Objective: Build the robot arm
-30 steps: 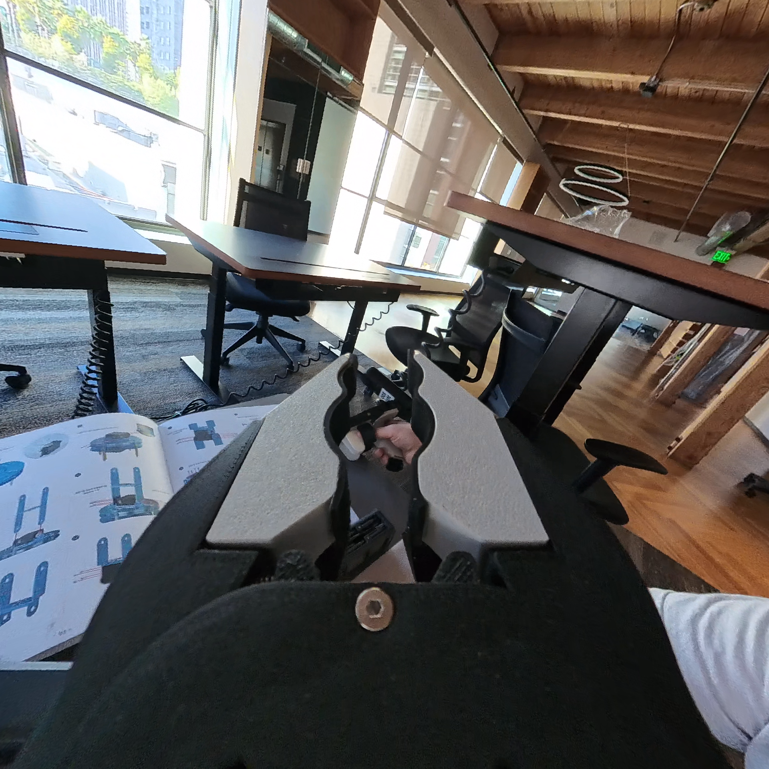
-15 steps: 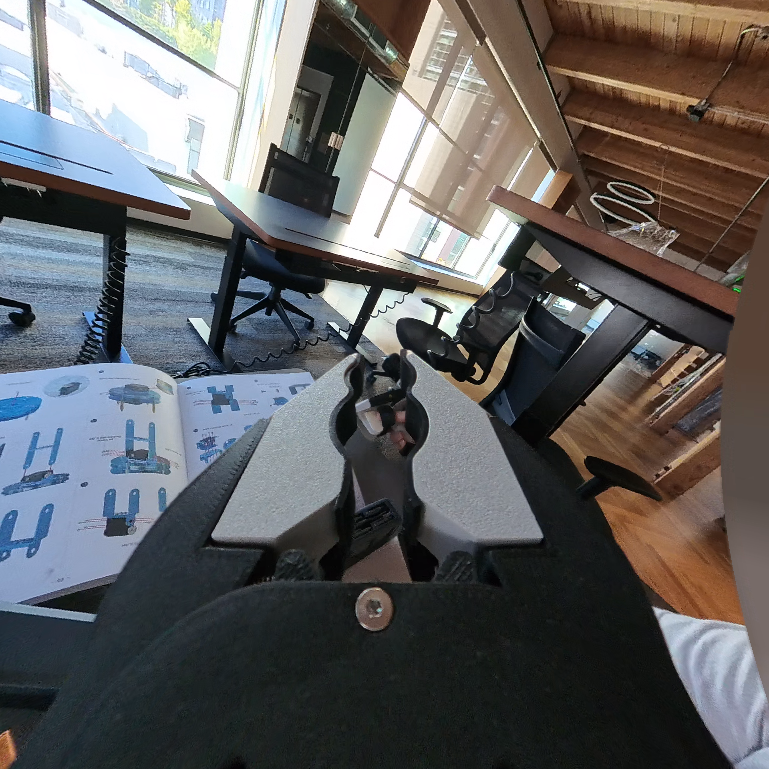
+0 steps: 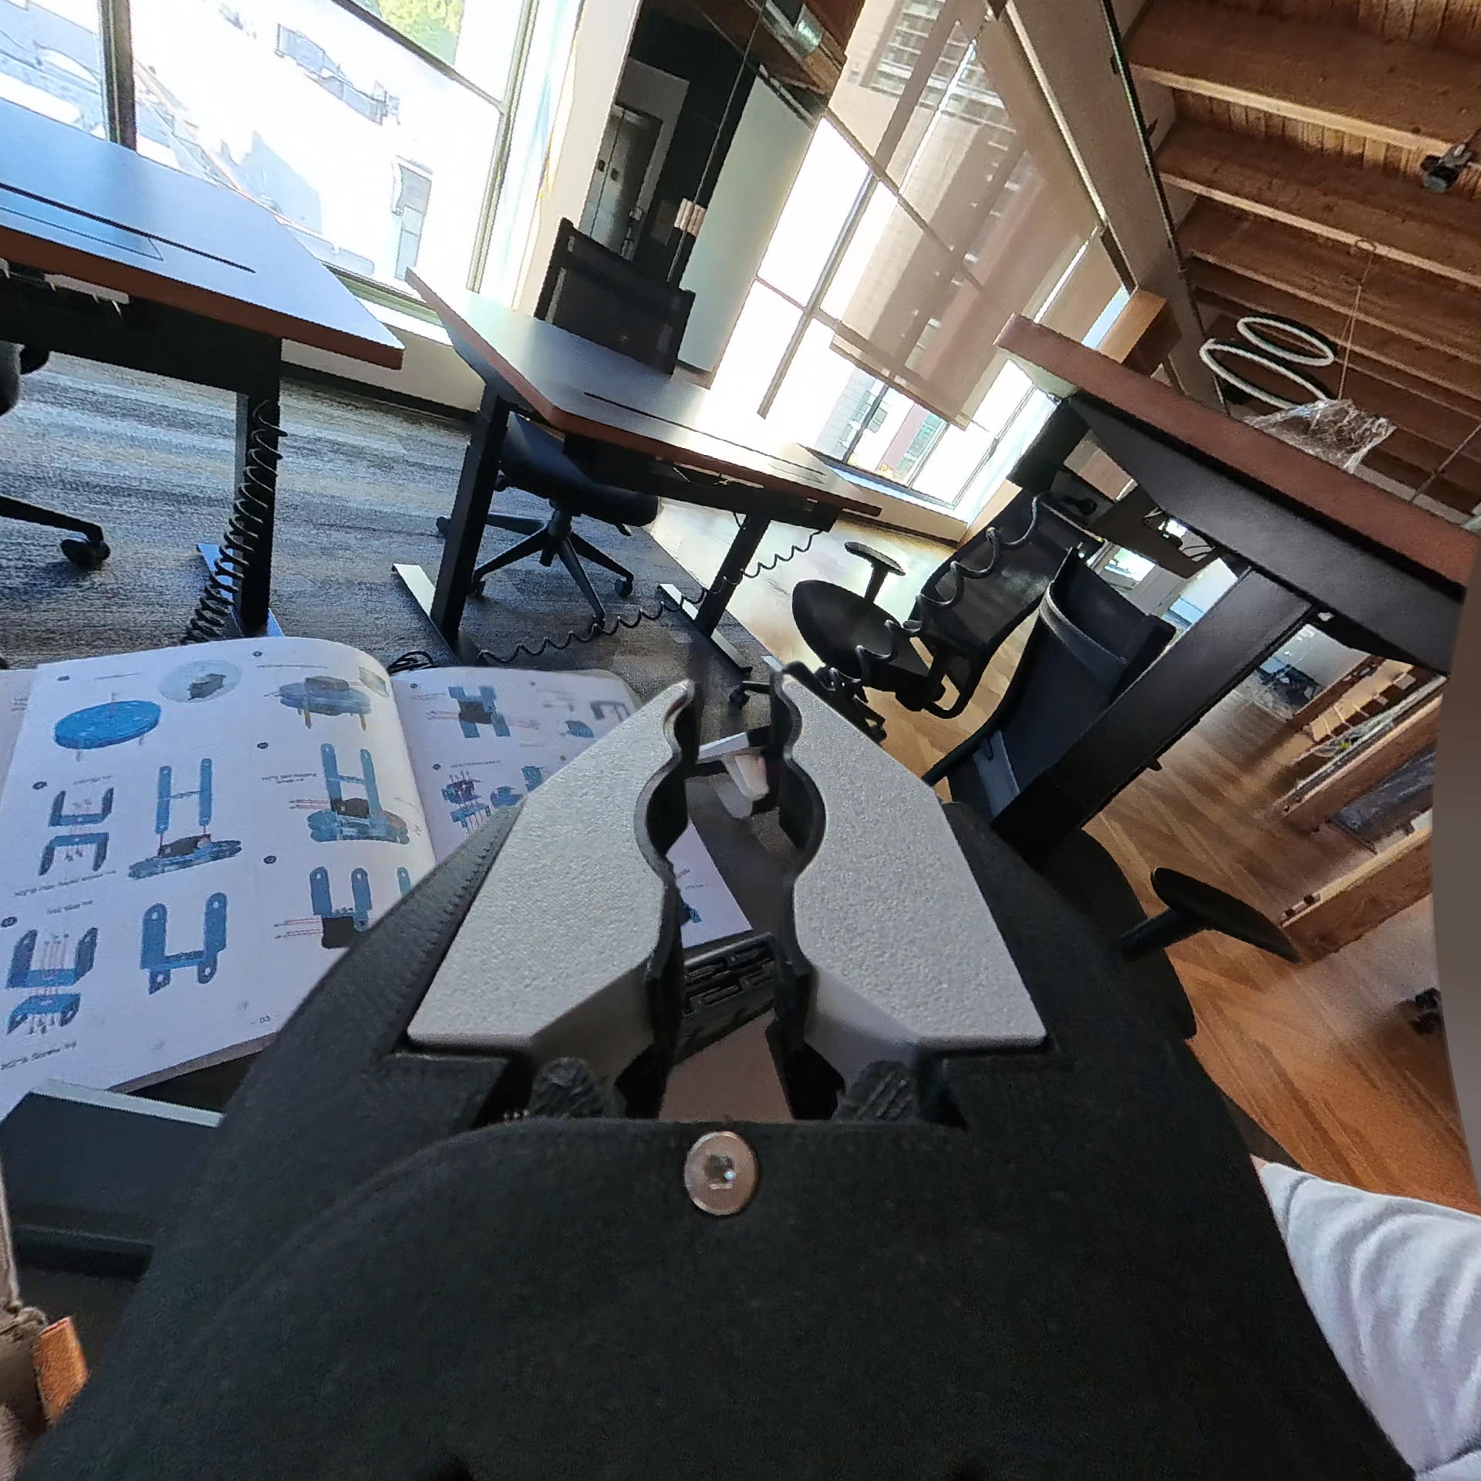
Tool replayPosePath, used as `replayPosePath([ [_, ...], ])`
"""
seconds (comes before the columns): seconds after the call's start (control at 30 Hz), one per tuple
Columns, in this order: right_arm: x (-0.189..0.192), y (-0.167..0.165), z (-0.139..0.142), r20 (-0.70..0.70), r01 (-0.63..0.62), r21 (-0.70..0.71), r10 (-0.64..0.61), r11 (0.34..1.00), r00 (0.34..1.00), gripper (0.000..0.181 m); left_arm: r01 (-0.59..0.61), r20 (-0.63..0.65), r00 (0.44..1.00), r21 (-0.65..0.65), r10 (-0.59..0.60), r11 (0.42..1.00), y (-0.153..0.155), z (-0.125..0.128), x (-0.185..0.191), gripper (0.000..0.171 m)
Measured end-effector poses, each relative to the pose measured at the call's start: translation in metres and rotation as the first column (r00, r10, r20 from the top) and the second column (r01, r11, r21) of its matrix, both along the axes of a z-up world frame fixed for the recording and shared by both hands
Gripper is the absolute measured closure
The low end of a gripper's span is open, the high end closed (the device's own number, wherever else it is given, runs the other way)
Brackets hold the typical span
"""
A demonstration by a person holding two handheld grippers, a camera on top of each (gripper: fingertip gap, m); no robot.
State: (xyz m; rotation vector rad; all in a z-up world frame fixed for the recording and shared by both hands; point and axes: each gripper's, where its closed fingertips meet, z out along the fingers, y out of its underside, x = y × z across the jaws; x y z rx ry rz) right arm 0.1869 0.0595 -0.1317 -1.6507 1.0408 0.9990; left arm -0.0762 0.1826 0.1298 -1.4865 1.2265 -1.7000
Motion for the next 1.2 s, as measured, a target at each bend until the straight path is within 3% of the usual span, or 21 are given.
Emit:
replayPosePath([
  [0.1, -0.009, 0.007, -0.012, -0.021, -0.073, -0.070, 0.072, 0.995, 0.997, 0.170, 0.006, -0.011, 1.000, 0.004, -0.006, 1.000, -0.002, -0.003, 0.002, 0.157],
  [0.23, -0.001, 0.009, 0.011, 0.075, -0.057, 0.023, 0.055, 0.998, 0.996, 0.169, 0.007, -0.012, 1.000, 0.013, -0.007, 1.000, -0.003, -0.003, 0.002, 0.156],
  [0.37, 0.025, -0.008, -0.011, 0.270, 0.057, -0.191, -0.004, 0.980, 0.963, 0.139, 0.010, -0.016, 1.000, 0.019, -0.010, 1.000, -0.006, -0.004, 0.004, 0.156],
  [0.57, 0.003, 0.006, -0.012, 0.085, -0.038, -0.112, 0.047, 0.993, 0.995, 0.149, 0.017, -0.020, 1.000, 0.028, -0.016, 0.999, -0.009, -0.004, 0.004, 0.156],
  [0.67, 0.002, 0.007, -0.014, -0.012, -0.047, -0.056, 0.046, 0.997, 0.999, 0.165, 0.018, -0.020, 1.000, 0.028, -0.017, 0.999, -0.010, -0.004, 0.004, 0.156],
  [0.77, 0.001, 0.007, -0.006, -0.068, -0.050, 0.026, 0.051, 0.998, 0.996, 0.161, 0.019, -0.025, 1.000, 0.031, -0.018, 0.999, -0.010, -0.006, 0.005, 0.156],
  [0.87, -0.002, 0.012, -0.006, -0.031, -0.070, 0.009, 0.070, 0.998, 0.997, 0.158, 0.024, -0.031, 0.999, 0.031, -0.023, 0.999, -0.011, -0.008, 0.007, 0.156],
  [0.93, -0.004, 0.015, -0.008, 0.008, -0.083, -0.017, 0.083, 0.996, 0.996, 0.167, 0.025, -0.037, 0.999, 0.032, -0.024, 0.999, -0.012, -0.010, 0.008, 0.156],
  [1.13, -0.002, 0.018, -0.007, 0.003, -0.065, -0.015, 0.065, 0.998, 0.998, 0.161, 0.026, -0.041, 0.999, 0.032, -0.025, 0.999, -0.011, -0.012, 0.010, 0.156],
  [1.2, 0.001, 0.017, -0.010, 0.008, -0.049, -0.036, 0.050, 0.998, 0.999, 0.179, 0.025, -0.043, 0.999, 0.033, -0.024, 0.999, -0.011, -0.013, 0.010, 0.156],
])
